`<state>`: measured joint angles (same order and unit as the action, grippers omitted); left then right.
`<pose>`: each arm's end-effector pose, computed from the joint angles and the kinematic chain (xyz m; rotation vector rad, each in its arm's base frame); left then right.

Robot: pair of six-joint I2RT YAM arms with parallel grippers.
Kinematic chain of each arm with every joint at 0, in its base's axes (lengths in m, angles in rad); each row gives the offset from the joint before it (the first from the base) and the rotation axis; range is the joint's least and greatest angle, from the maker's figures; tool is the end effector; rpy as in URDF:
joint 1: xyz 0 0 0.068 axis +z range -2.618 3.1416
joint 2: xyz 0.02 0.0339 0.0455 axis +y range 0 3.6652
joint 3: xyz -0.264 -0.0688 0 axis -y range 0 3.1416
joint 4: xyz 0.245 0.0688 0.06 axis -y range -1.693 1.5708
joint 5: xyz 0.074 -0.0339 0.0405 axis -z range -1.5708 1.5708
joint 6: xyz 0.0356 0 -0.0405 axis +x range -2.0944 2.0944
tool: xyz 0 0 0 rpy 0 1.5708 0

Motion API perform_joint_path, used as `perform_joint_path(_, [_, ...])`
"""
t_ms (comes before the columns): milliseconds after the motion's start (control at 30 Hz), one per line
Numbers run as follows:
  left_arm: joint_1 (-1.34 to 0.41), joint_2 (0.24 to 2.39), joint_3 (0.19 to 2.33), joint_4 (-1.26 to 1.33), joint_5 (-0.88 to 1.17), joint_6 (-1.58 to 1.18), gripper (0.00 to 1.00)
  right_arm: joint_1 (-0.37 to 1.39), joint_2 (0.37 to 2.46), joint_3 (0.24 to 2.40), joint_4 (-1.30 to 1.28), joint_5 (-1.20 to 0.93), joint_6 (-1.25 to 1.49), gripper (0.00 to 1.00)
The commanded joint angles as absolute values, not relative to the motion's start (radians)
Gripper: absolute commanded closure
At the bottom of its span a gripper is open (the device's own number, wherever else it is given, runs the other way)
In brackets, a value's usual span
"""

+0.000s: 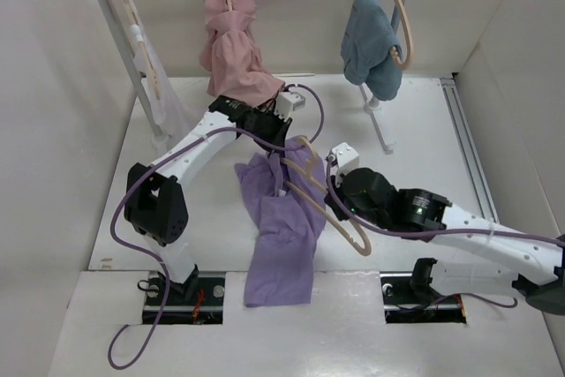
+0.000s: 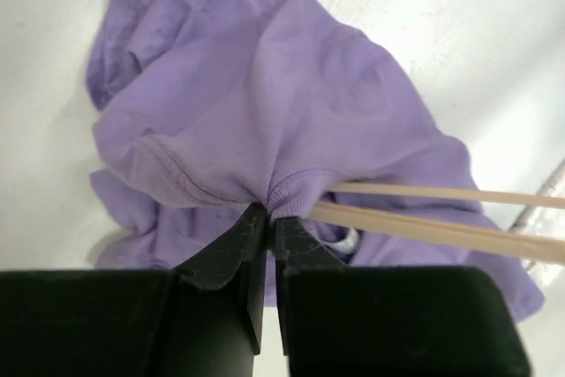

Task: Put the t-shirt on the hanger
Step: Place tshirt on hanger

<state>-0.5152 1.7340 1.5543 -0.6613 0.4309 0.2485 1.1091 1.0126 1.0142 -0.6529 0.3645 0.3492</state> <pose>0.3282 -0.2029 0.3100 1.0804 2.1522 -0.6424 0.1051 0.1827 0.3328 -0.6281 2.1130 0.4225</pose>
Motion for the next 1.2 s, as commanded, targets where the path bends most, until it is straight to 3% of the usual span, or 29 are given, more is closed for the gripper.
perform_joint_path(0, [-0.515,1.652,1.562,-0.687,0.538,0.216,1.00,1.123,0.982,0.941,-0.474,0.478,0.377,1.00])
perform_joint_path(267, [-0.526,1.583,1.496,-0.637,0.731,0.196,1.00,1.123,0.971,0.763,-0.045,0.664,0.304,1.00])
perform_joint_path(500, [-0.546,1.583,1.466,-0.594,0.693,0.207,1.00,1.123,1.064,0.533,0.535,0.588,0.056,1.00])
perform_joint_path(700, [-0.546,1.592,1.466,-0.589,0.605,0.320,0.65,1.078,1.135,0.419,0.684,0.531,-0.020,1.00])
perform_joint_path(900, [-0.546,1.482,1.394,-0.589,0.557,0.478,0.56,1.060,1.175,0.304,0.935,0.405,-0.057,1.00])
perform_joint_path(1167, [-0.546,1.332,1.232,-0.493,0.514,0.828,0.39,1.060,1.157,0.291,0.930,0.301,-0.083,1.00])
